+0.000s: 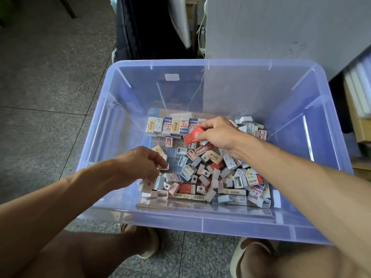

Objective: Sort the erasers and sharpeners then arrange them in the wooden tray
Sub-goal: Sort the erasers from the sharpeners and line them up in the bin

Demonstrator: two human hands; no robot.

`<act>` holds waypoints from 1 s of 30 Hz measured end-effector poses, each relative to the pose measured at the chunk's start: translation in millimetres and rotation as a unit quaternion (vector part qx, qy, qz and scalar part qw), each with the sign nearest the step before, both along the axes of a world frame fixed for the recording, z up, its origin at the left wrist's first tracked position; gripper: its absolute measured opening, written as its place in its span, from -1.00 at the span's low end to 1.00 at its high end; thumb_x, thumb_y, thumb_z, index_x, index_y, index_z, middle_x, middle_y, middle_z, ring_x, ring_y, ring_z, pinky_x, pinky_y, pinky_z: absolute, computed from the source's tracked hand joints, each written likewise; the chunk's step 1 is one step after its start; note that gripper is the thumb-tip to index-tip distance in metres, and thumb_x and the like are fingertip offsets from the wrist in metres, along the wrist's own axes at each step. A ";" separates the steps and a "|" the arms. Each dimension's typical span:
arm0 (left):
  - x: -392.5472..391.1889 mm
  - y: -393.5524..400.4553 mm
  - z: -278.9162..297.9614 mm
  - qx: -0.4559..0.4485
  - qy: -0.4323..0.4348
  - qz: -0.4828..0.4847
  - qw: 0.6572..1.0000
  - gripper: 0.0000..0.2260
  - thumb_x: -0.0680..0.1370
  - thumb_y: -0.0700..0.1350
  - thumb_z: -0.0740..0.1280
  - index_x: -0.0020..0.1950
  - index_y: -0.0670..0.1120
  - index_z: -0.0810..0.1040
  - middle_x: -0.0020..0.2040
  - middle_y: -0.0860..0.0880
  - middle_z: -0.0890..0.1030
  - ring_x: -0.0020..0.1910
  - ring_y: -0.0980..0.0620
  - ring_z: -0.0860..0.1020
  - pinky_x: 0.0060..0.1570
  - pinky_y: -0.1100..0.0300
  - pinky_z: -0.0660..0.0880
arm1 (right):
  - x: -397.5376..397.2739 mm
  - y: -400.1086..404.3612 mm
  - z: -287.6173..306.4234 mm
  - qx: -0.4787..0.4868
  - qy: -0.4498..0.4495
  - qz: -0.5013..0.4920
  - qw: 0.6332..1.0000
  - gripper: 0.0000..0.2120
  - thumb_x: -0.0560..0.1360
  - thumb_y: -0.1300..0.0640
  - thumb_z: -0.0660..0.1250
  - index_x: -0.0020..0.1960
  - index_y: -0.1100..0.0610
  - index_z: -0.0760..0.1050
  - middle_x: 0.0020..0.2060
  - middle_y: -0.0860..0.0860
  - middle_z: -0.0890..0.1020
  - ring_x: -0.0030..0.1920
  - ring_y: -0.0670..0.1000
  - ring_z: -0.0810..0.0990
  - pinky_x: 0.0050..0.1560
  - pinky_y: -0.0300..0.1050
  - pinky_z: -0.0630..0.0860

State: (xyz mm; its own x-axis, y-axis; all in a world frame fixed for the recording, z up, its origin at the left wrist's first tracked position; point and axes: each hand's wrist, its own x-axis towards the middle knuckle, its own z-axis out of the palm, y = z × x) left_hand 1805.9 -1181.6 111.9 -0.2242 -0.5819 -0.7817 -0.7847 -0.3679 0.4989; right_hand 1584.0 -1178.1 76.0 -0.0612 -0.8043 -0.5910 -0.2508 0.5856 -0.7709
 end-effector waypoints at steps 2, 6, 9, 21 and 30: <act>-0.9 0.3 3.7 0.004 0.002 -0.029 1.000 -0.71 0.37 -0.50 0.39 -0.09 -0.16 0.69 -0.28 -0.07 0.52 -0.29 0.04 0.47 -0.20 0.18 0.47 | 2.5 -1.5 -3.5 0.006 -0.018 -0.023 1.000 -0.84 0.52 0.26 0.43 0.04 0.05 0.59 -0.08 0.05 0.69 -0.21 -0.03 0.65 -0.21 -0.15 0.62; -1.2 2.2 7.6 -0.029 -0.010 -0.071 0.997 -0.70 0.41 -0.43 0.43 0.05 -0.12 0.69 -0.25 -0.01 0.53 -0.34 0.15 0.46 -0.33 0.40 0.41 | 9.1 -8.0 -16.1 0.023 -0.030 -0.055 0.998 -0.84 0.50 0.22 0.47 -0.12 -0.02 0.58 -0.09 0.04 0.73 -0.07 0.05 0.73 0.09 0.07 0.65; 3.1 -0.9 8.5 -0.072 -0.028 -0.052 0.996 -0.71 0.43 -0.38 0.45 0.10 -0.13 0.66 -0.33 0.08 0.55 -0.38 0.19 0.48 -0.36 0.43 0.40 | 20.3 -21.0 -23.7 0.022 -0.016 -0.078 0.997 -0.85 0.48 0.23 0.48 -0.14 0.01 0.57 -0.13 0.08 0.72 -0.04 0.10 0.72 0.11 0.12 0.64; 9.0 -1.1 8.9 -0.101 0.004 0.015 0.995 -0.77 0.43 -0.29 0.49 0.06 -0.13 0.66 -0.41 0.10 0.52 -0.46 0.18 0.45 -0.37 0.35 0.40 | 101.3 -91.5 -37.4 0.038 0.036 -0.095 0.994 -0.75 0.45 0.15 0.50 0.02 0.29 0.60 -0.26 0.15 0.71 -0.25 0.07 0.74 -0.19 -0.03 0.70; 9.1 -4.7 11.0 -0.099 0.022 0.060 0.993 -0.79 0.44 -0.34 0.44 0.00 -0.10 0.67 -0.44 0.08 0.50 -0.37 0.02 0.45 -0.22 0.13 0.43 | 98.6 -91.9 -41.7 0.037 0.122 0.012 0.992 -0.68 0.47 0.03 0.49 0.04 0.26 0.58 -0.36 0.11 0.70 -0.48 0.00 0.64 -0.27 -0.10 0.68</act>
State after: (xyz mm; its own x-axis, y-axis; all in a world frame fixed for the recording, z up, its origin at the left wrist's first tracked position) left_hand 1815.0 -1186.3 122.9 -0.1760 -0.7477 -0.6404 -0.7173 -0.3481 0.6036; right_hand 1682.6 -1270.0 34.3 -0.1913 -0.7626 -0.6179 -0.4399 0.6294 -0.6406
